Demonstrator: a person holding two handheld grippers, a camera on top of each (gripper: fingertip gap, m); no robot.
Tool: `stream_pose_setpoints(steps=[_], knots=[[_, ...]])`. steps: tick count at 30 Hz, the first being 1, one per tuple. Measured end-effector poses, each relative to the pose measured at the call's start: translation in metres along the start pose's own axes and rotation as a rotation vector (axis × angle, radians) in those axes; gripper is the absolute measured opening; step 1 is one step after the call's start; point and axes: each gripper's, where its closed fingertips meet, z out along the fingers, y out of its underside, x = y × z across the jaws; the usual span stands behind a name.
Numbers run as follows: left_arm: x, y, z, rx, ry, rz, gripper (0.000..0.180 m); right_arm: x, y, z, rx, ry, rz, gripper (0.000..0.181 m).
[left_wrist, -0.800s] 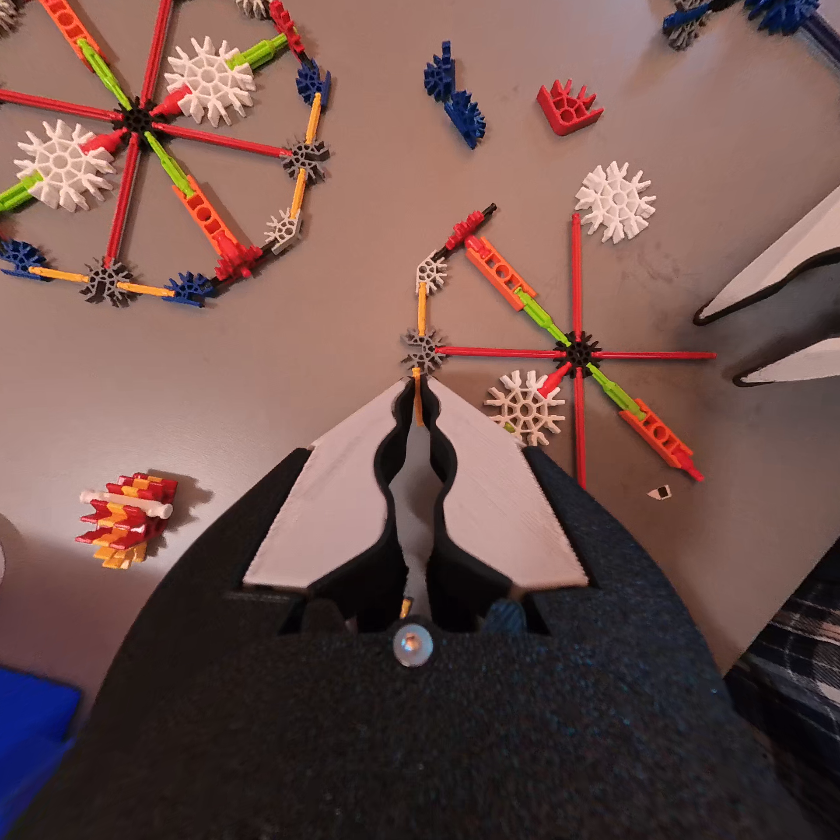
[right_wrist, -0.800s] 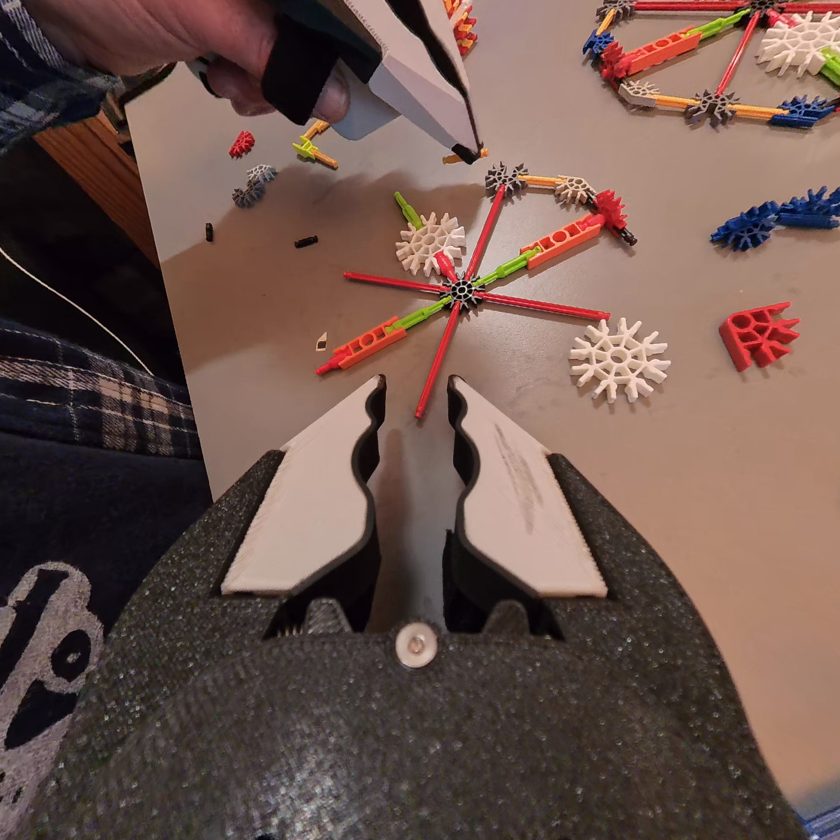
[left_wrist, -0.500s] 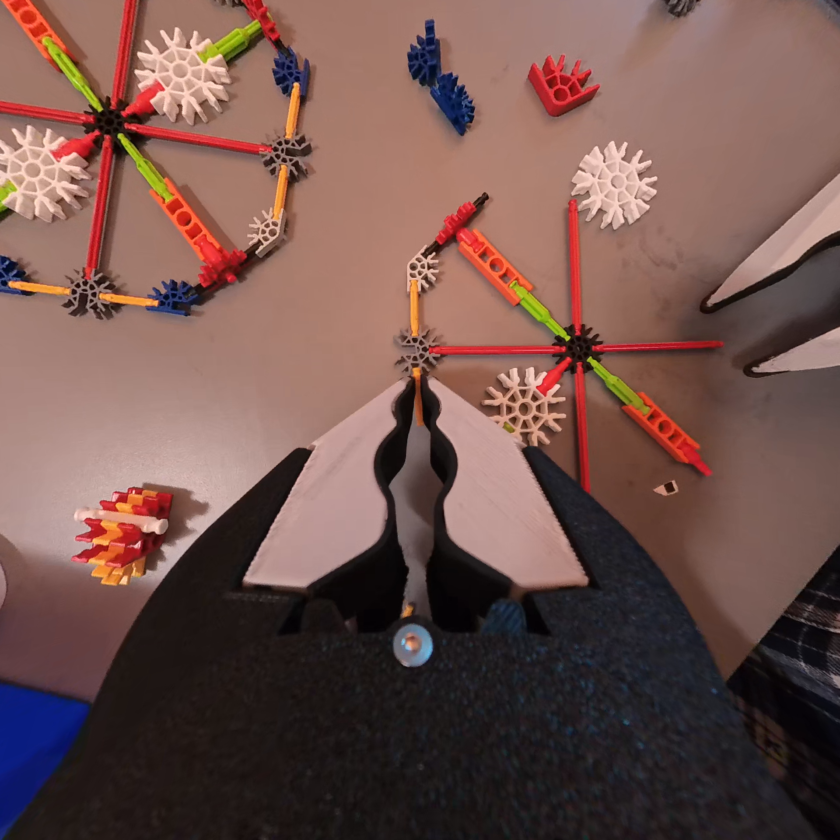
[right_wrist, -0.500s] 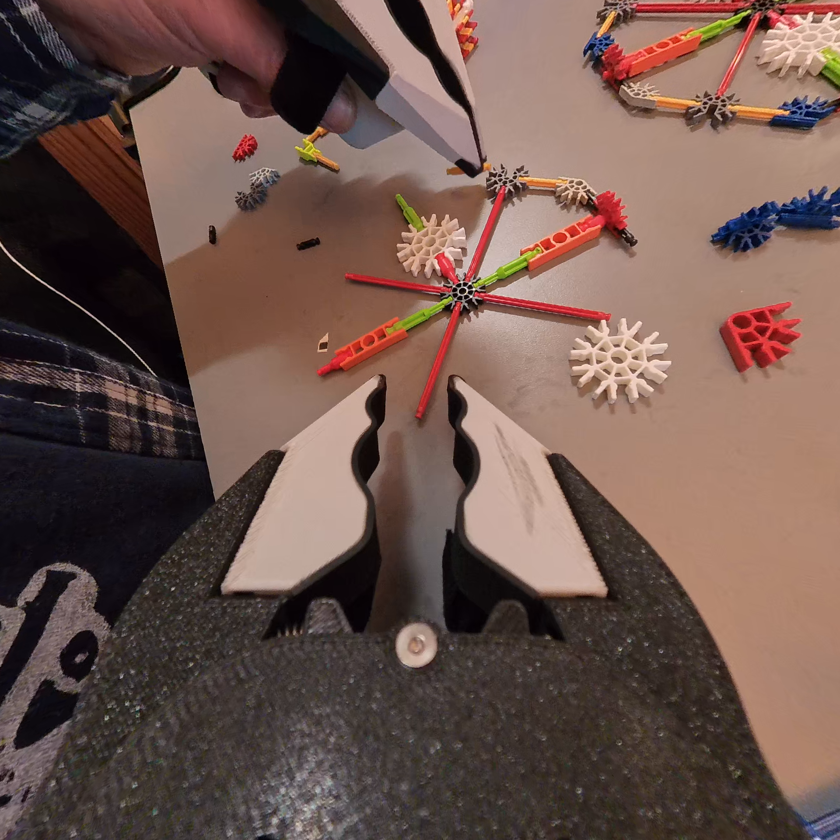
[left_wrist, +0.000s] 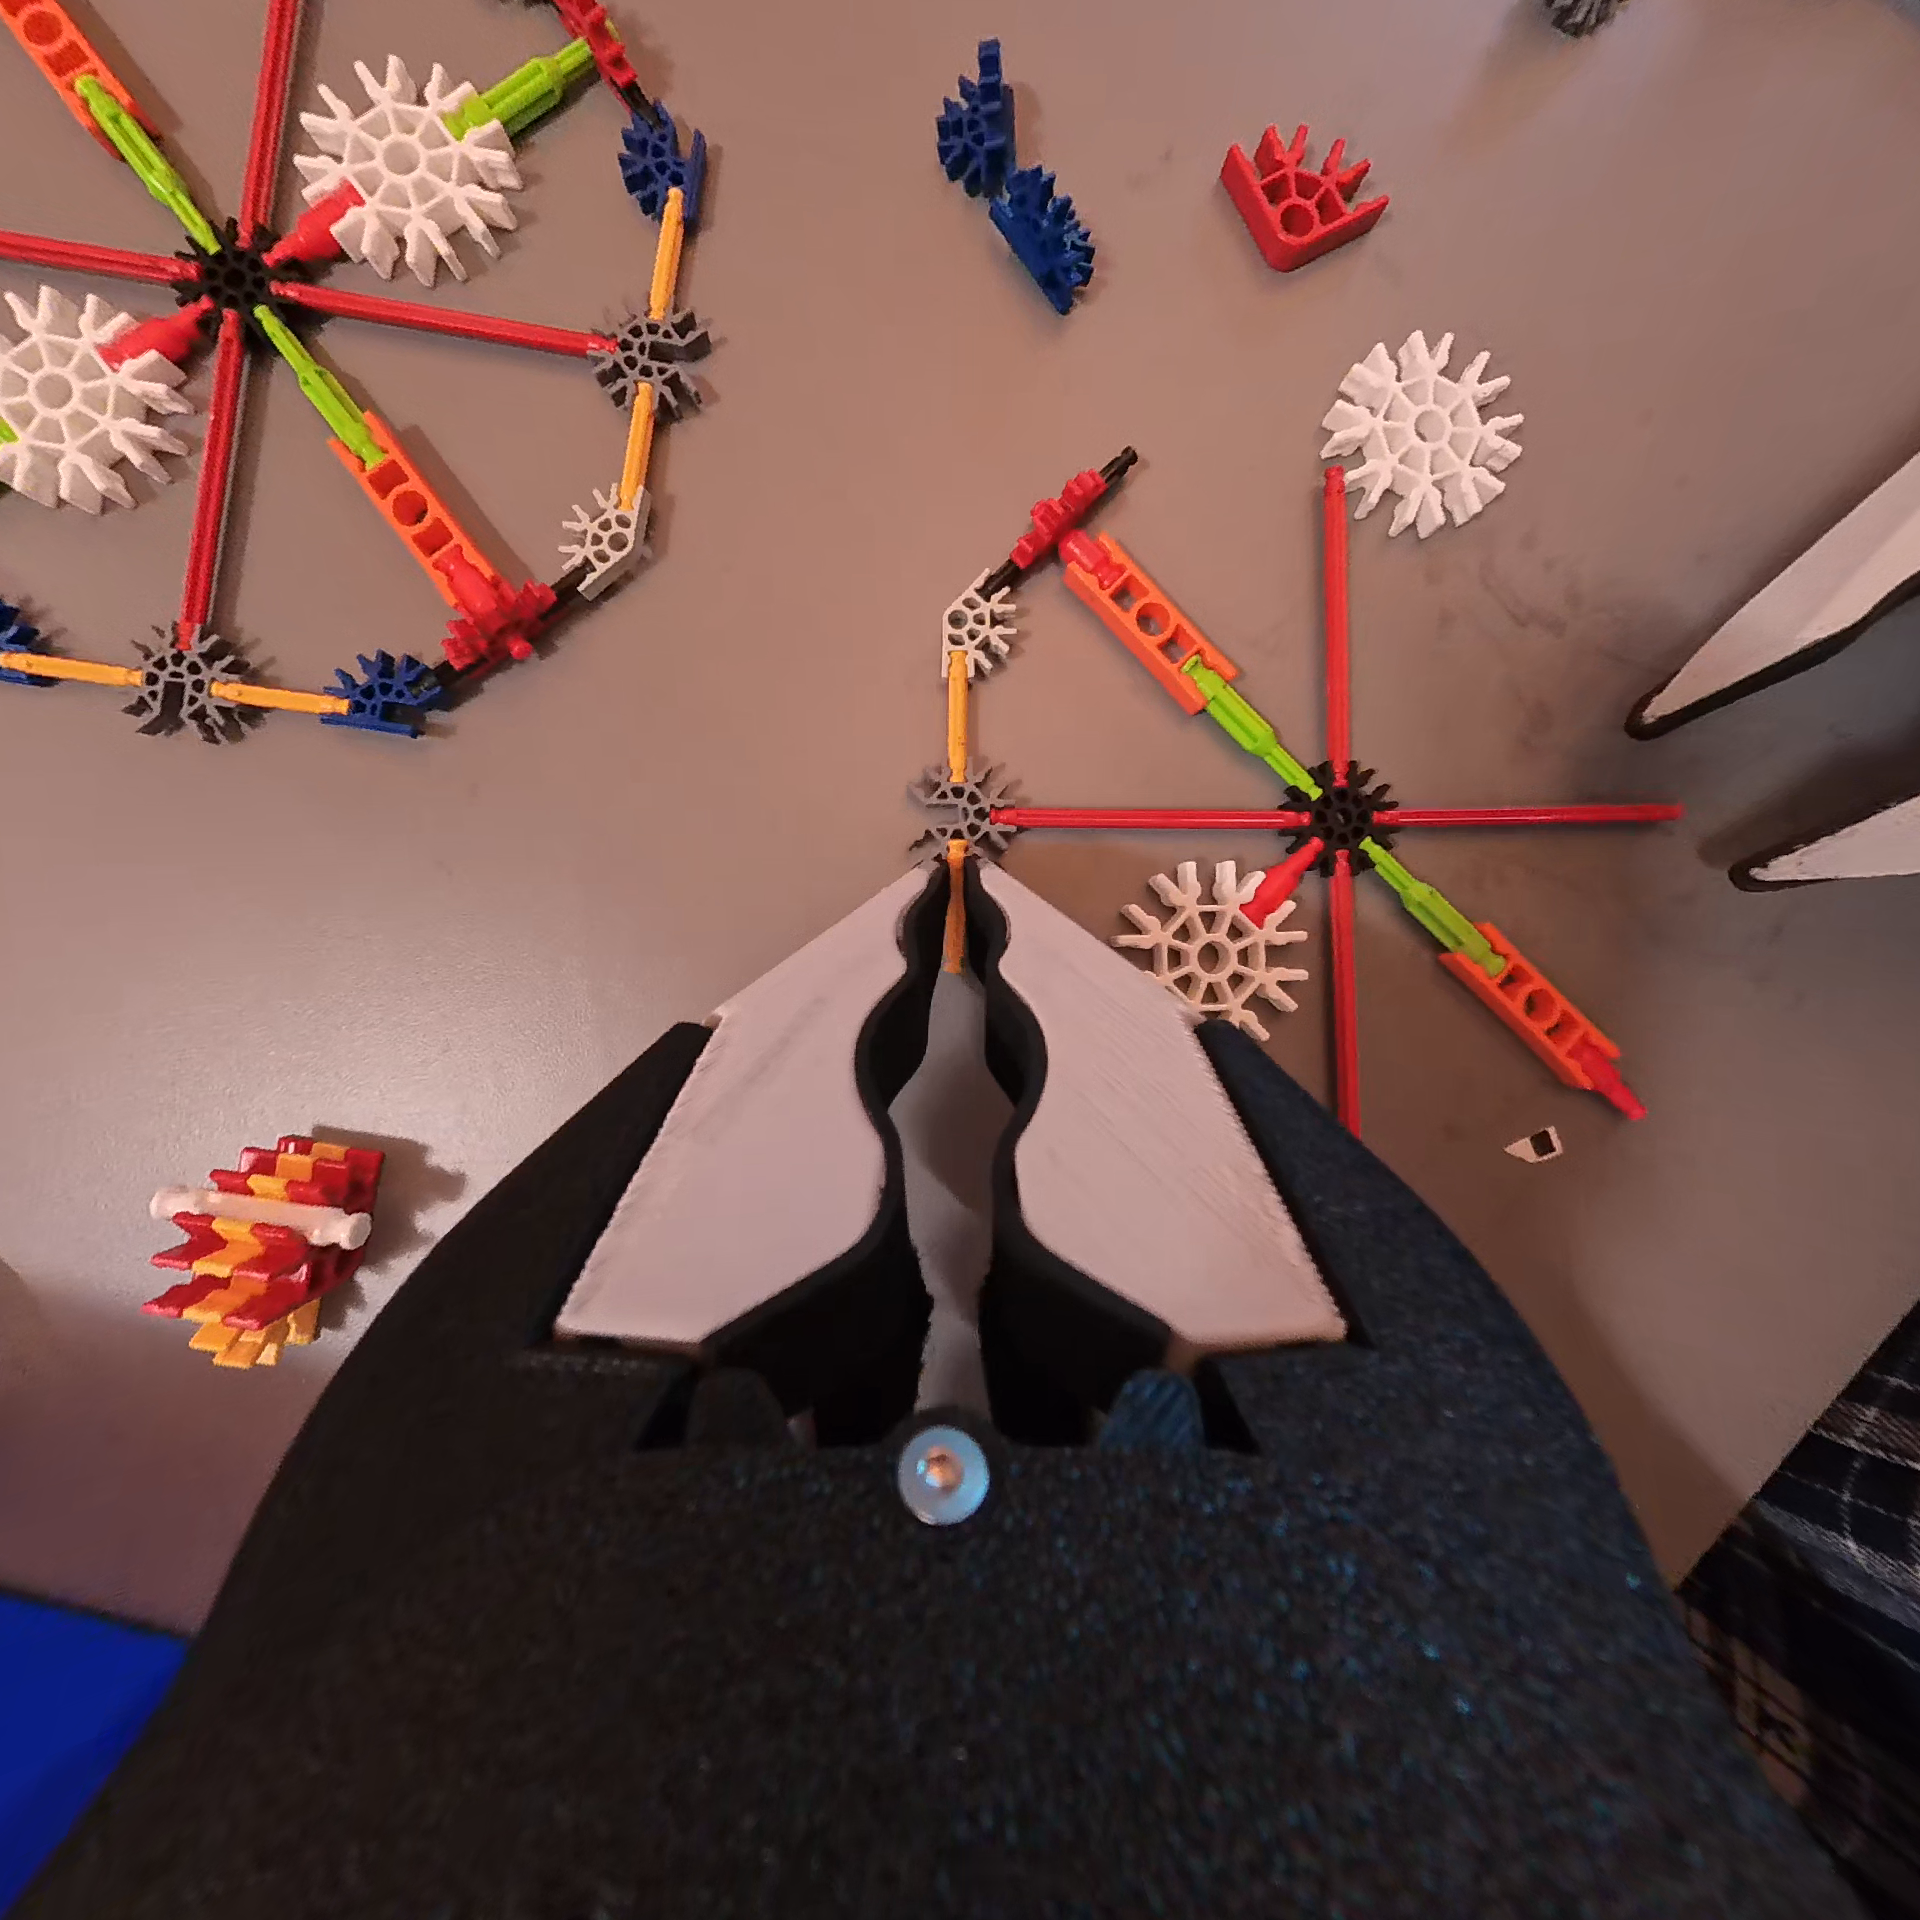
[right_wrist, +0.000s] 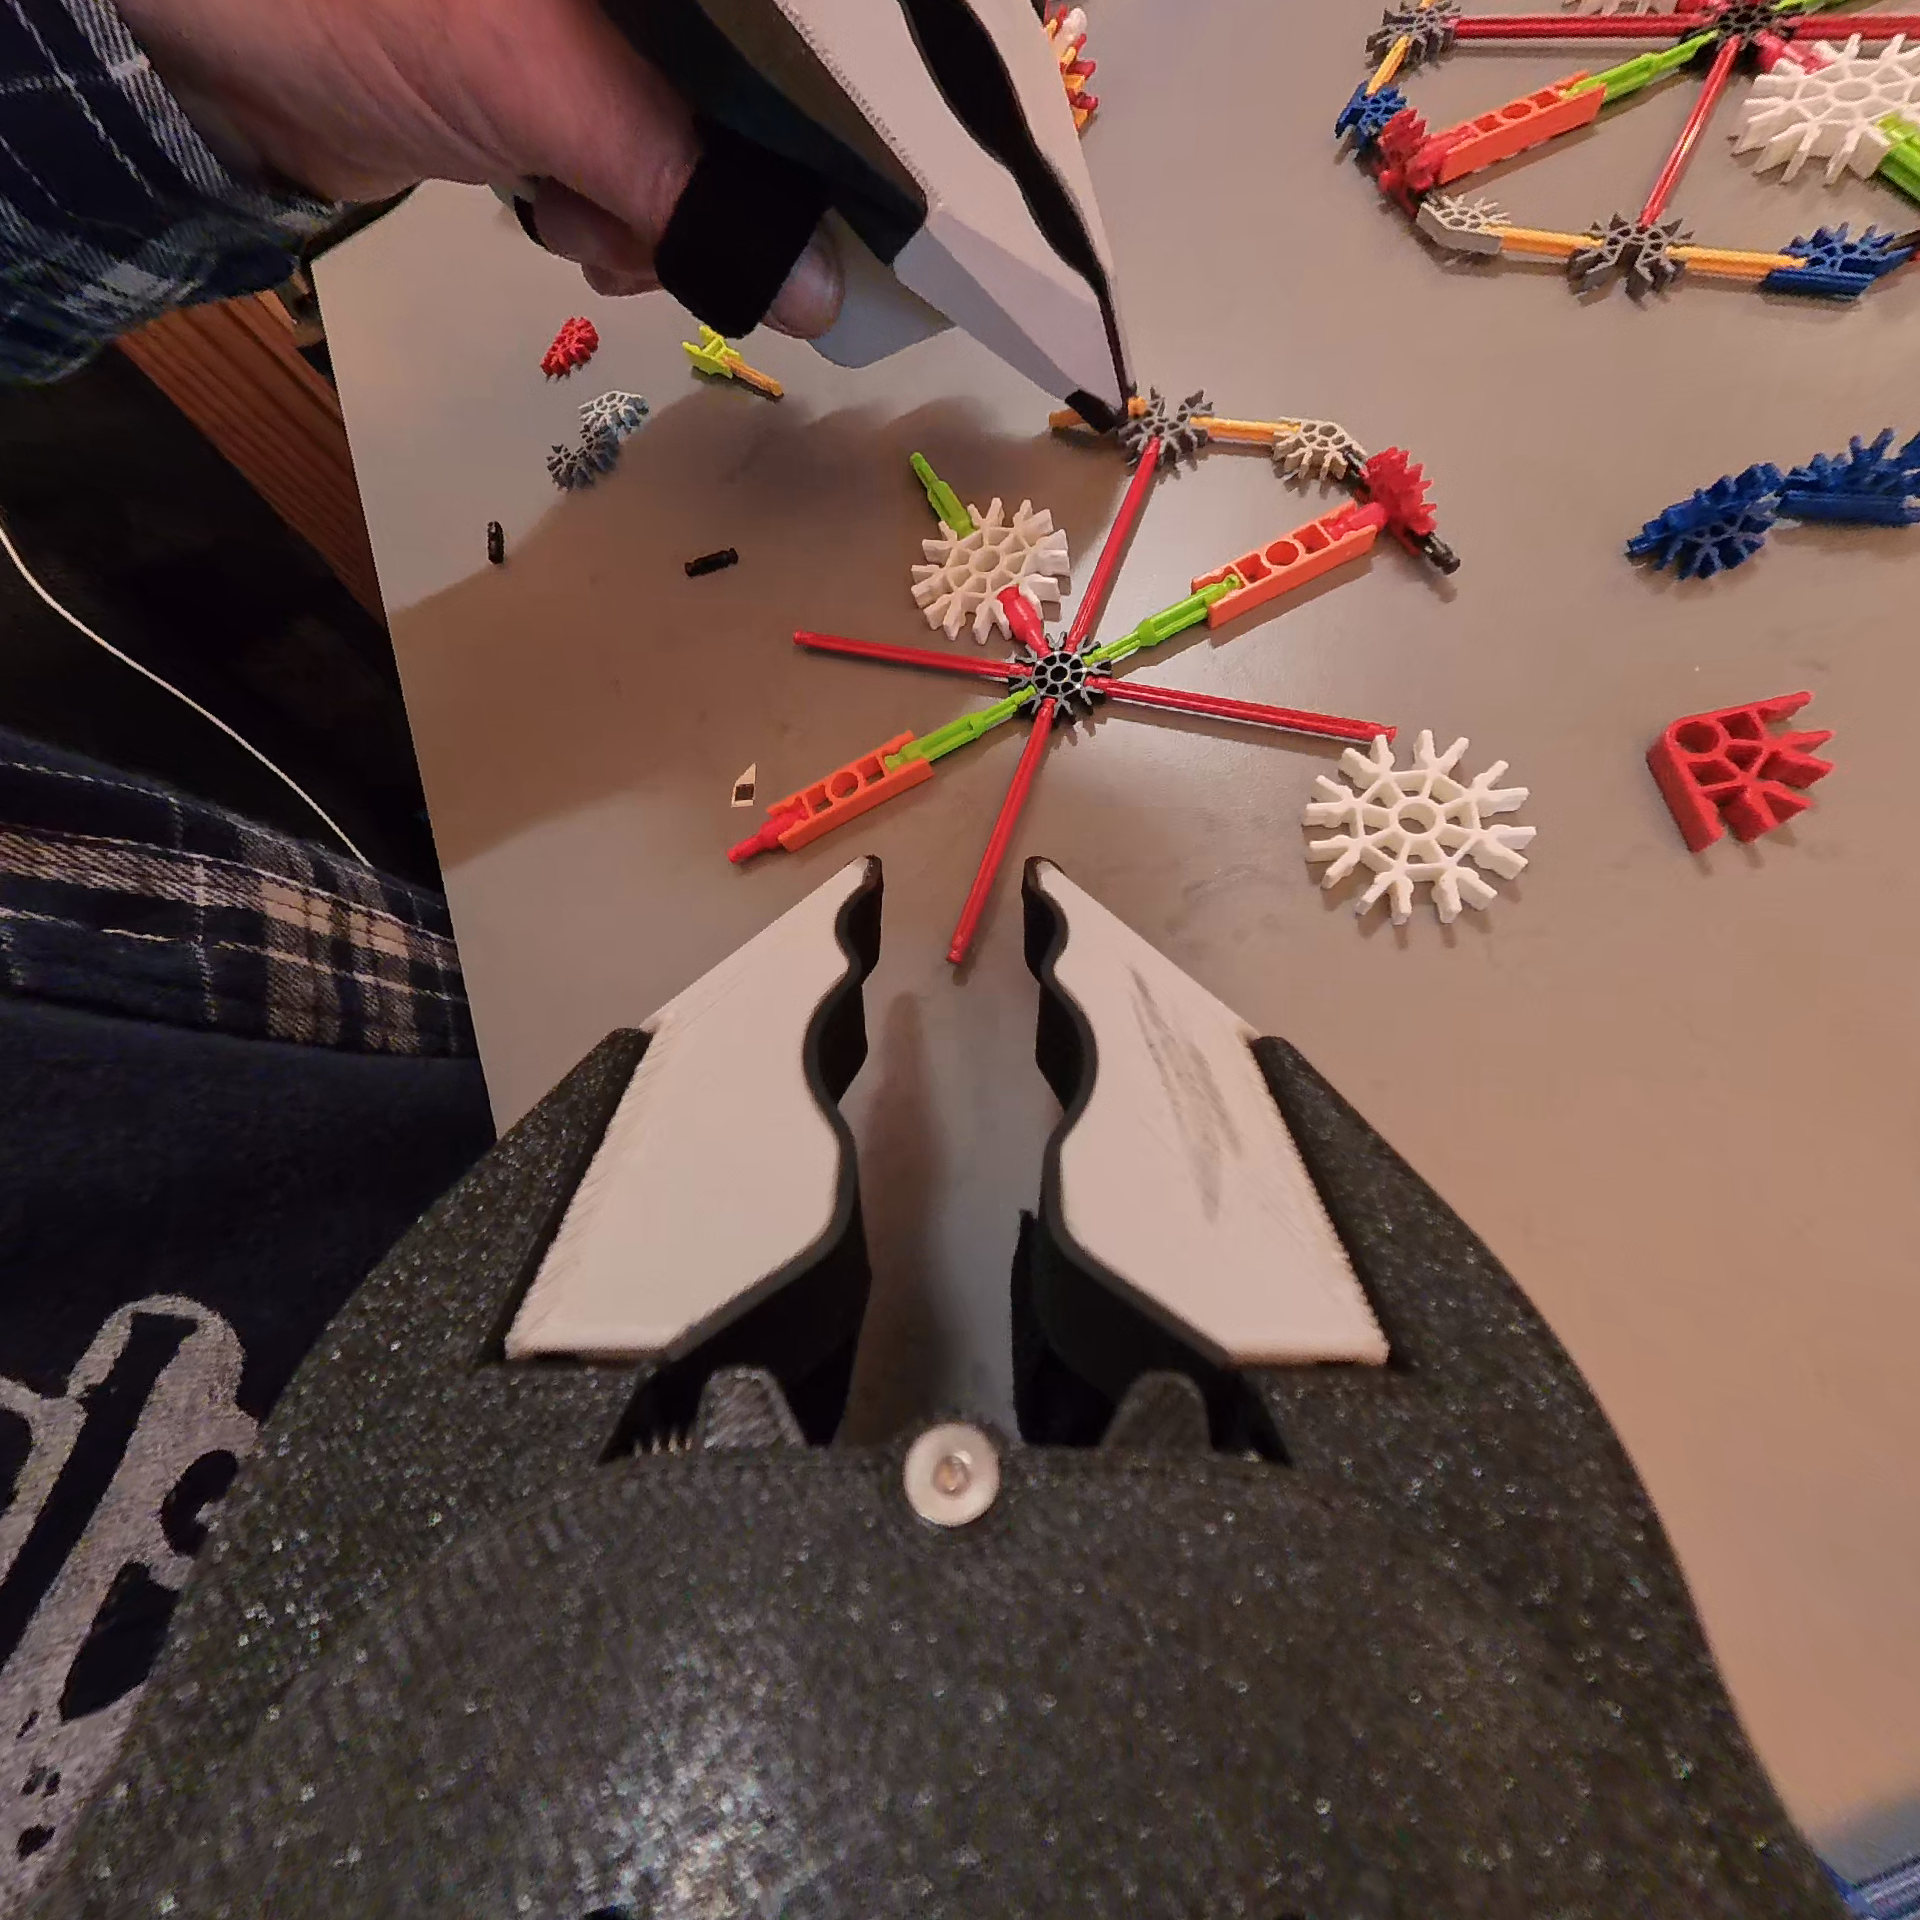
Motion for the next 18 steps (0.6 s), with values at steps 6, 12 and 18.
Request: stream_pose_setpoints(steps=[6, 12, 18], knots=[[0.0009, 0.0004, -0.0037, 0.011, 0.015, -0.005, 0.001, 0.0004, 0.0002, -0.0007, 0.001, -0.003, 0.001, 0.026], [0.0013, 0.0006, -0.0031, 0.006, 0.015, 0.004, 0.001, 0.0013, 0.0005, -0.0019, 0.0, -0.006, 0.001, 0.026], [0.0008, 0.0001, 0.0003, -0.004, 0.003, 0.014, 0.001, 0.0045, 0.0004, -0.0067, 0.0, -0.004, 0.001, 0.026]])
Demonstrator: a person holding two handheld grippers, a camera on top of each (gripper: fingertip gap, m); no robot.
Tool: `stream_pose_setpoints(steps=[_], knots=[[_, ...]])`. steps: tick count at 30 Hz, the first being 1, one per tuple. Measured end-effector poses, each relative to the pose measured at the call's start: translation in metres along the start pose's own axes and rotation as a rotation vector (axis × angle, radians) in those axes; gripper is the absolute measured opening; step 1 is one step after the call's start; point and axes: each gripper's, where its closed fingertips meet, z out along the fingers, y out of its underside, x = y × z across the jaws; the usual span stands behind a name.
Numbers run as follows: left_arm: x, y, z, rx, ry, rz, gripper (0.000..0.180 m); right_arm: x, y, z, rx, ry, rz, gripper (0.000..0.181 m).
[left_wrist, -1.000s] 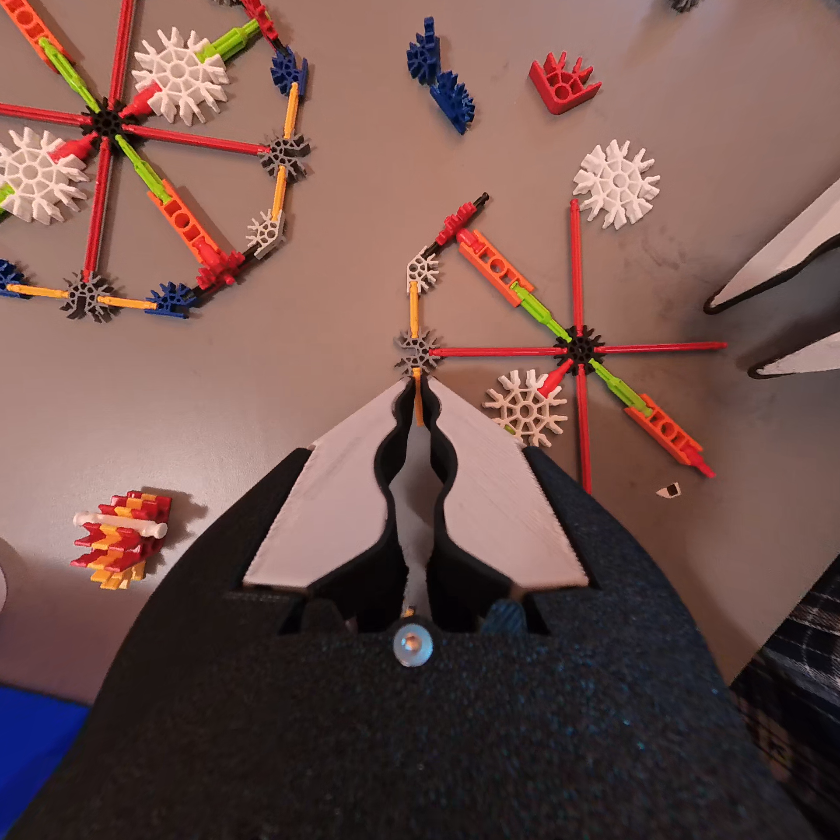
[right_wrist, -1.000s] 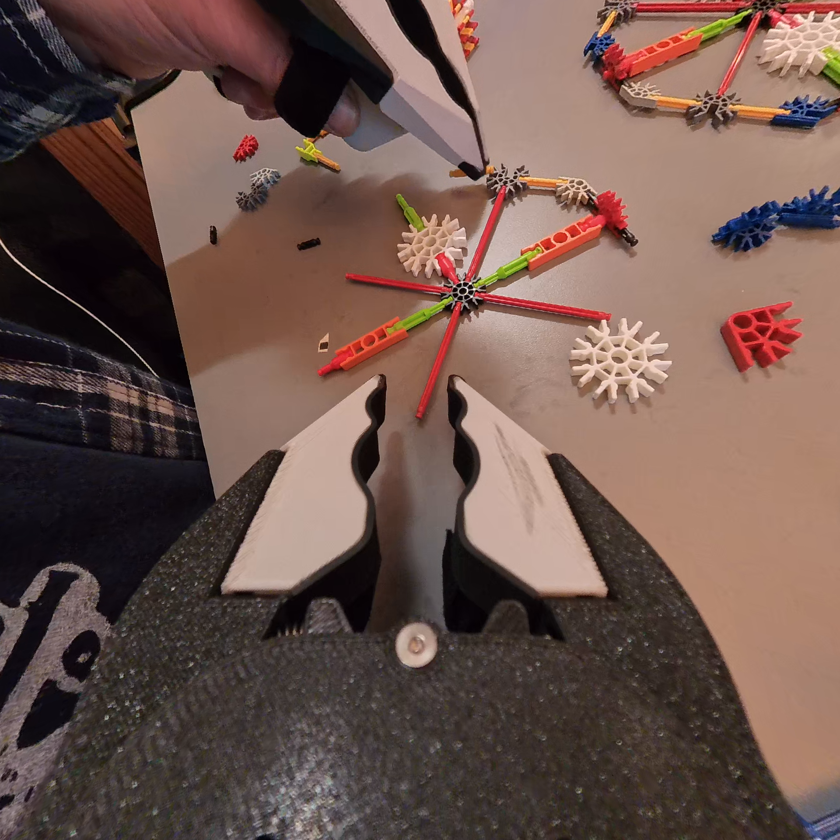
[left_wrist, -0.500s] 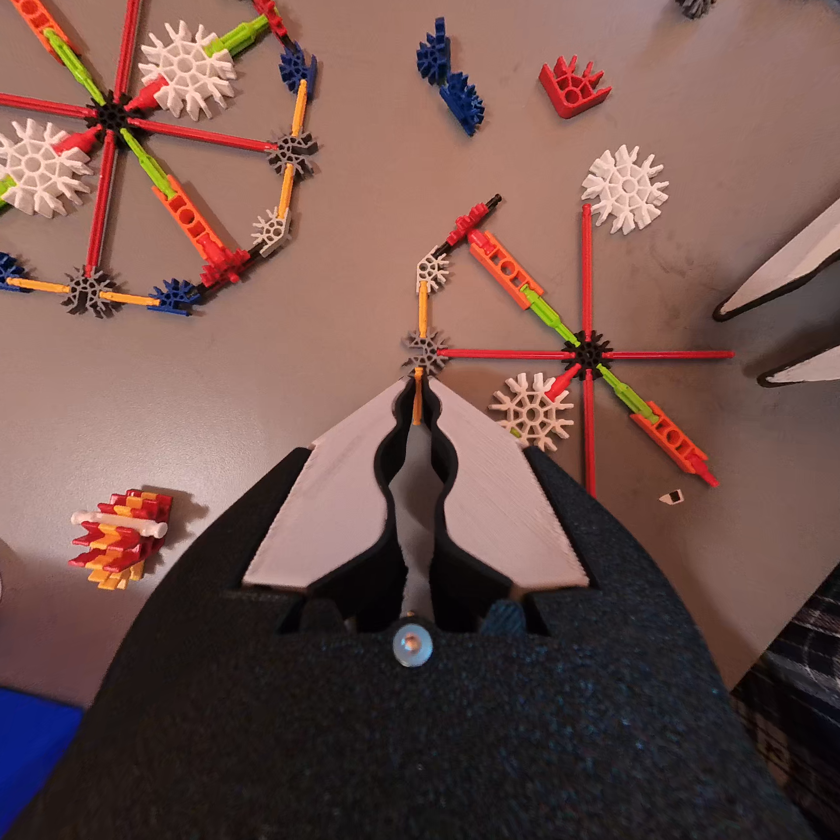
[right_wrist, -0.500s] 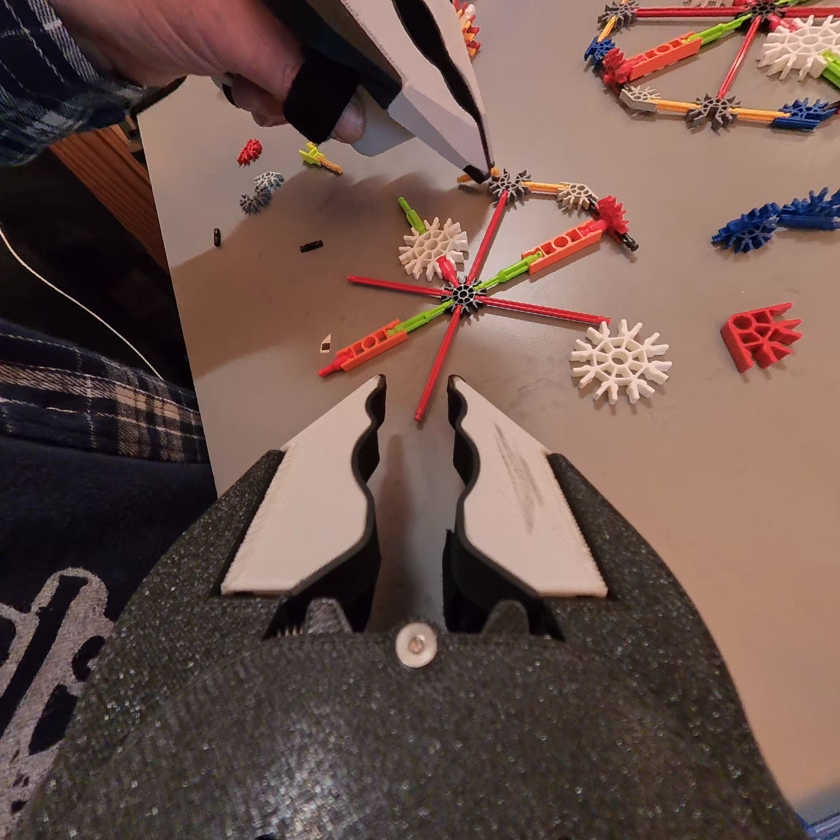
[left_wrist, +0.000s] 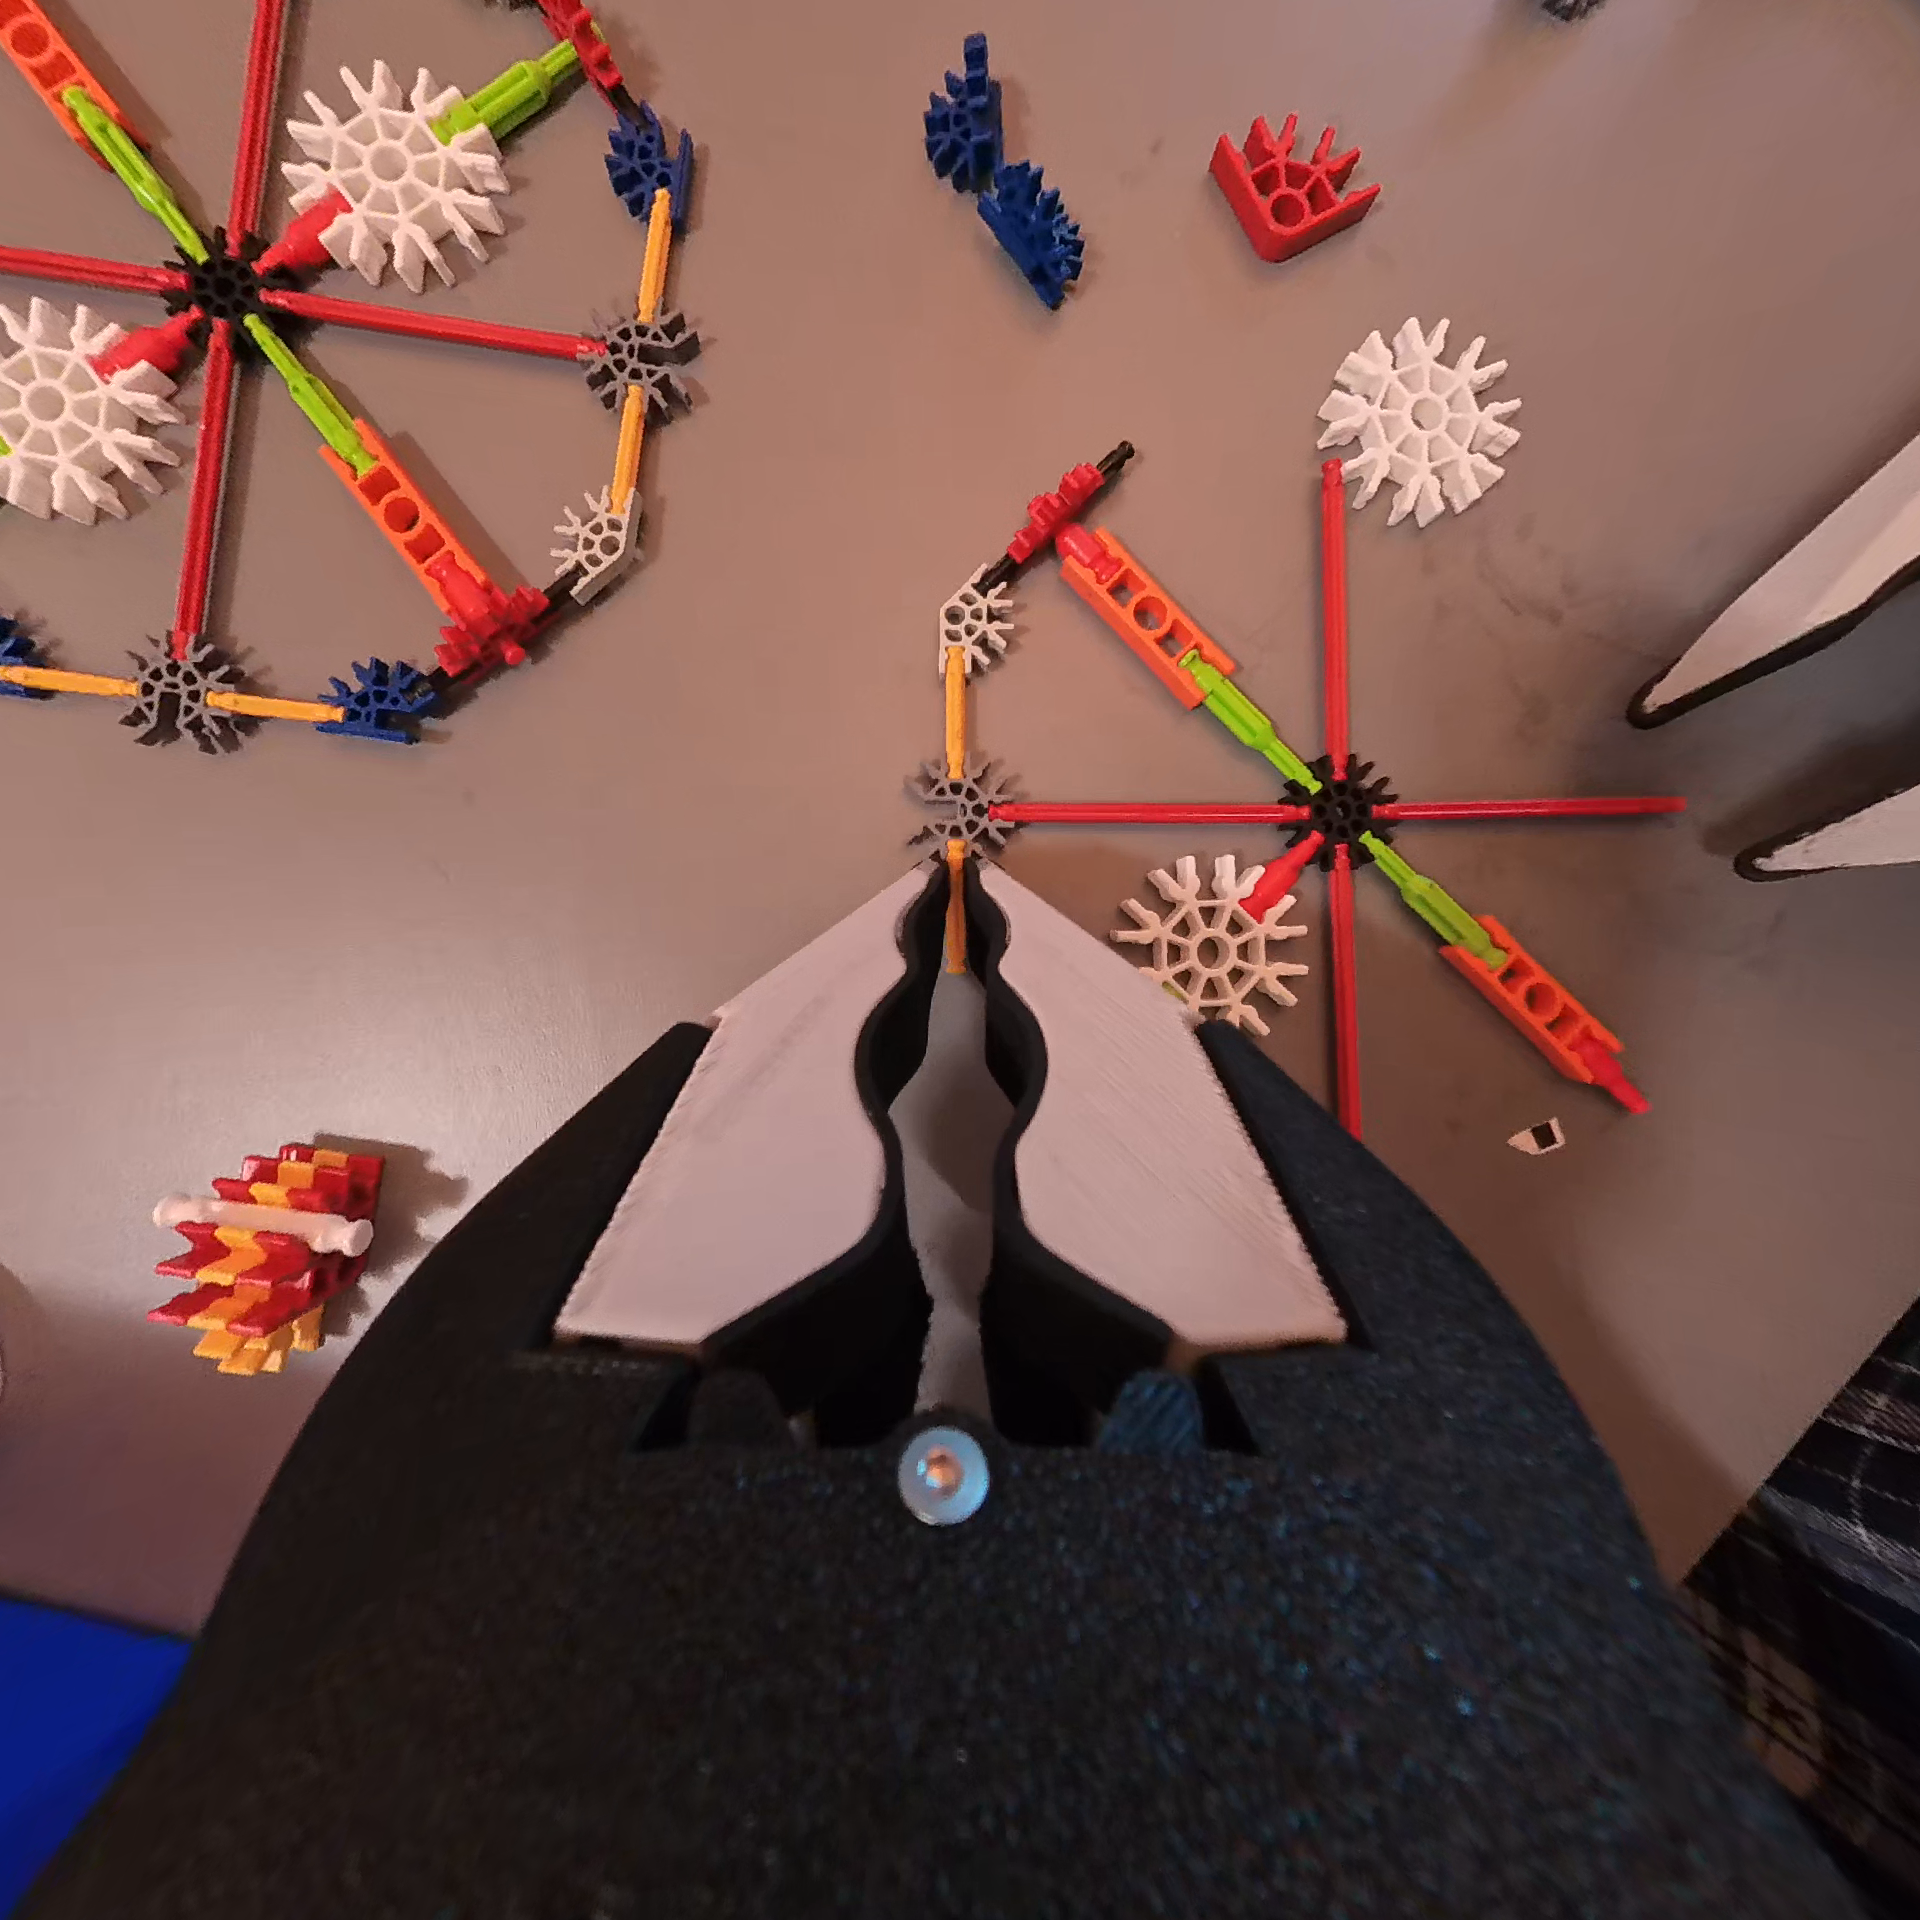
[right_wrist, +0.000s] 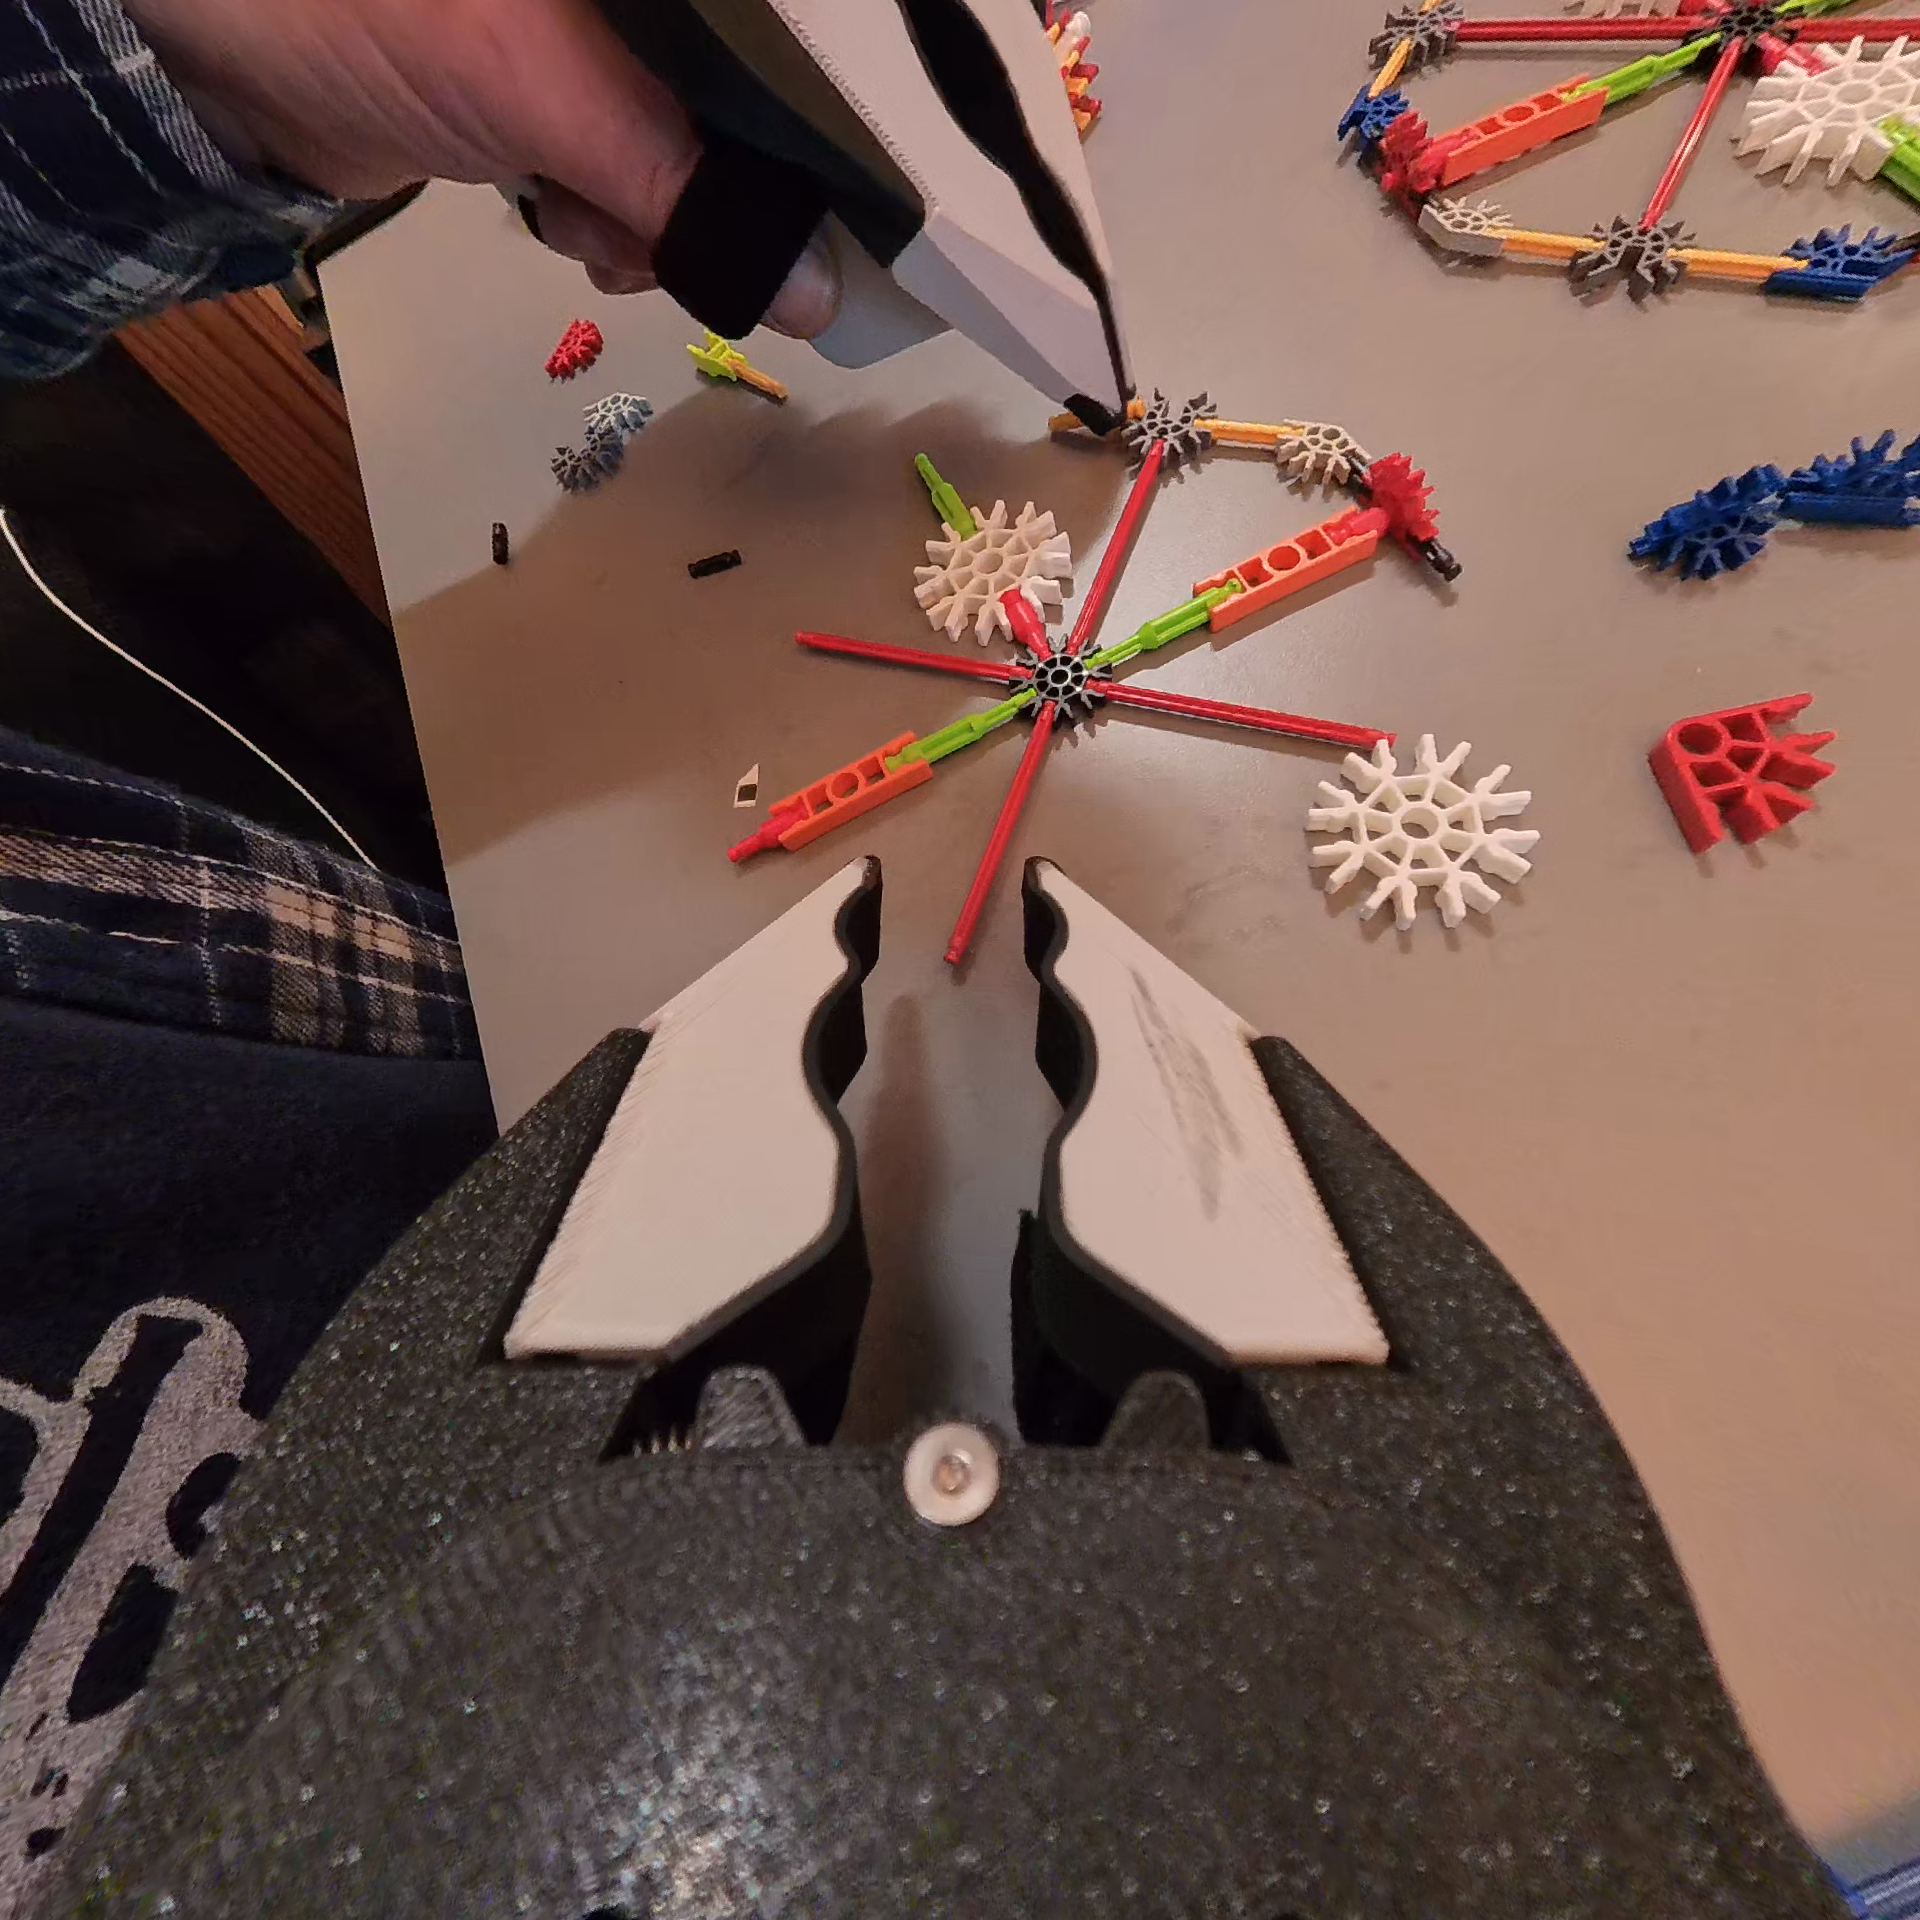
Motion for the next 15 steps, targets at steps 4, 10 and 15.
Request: stream_pose_setpoints(steps=[4, 10, 15], knots=[[0.0004, -0.0003, 0.0004, -0.003, 0.002, 0.004, 0.001, 0.0032, 0.0005, -0.0036, 0.0, 0.0, 0.002, 0.026], [0.0014, 0.0, 0.0008, -0.001, 0.014, -0.001, 0.001, 0.007, 0.0017, -0.0072, -0.003, -0.001, 0.004, 0.026], [0.0026, 0.0006, 0.0008, 0.002, 0.02, 0.004, 0.002, 0.0081, 0.0027, -0.0066, -0.009, 0.006, 0.0, 0.026]])
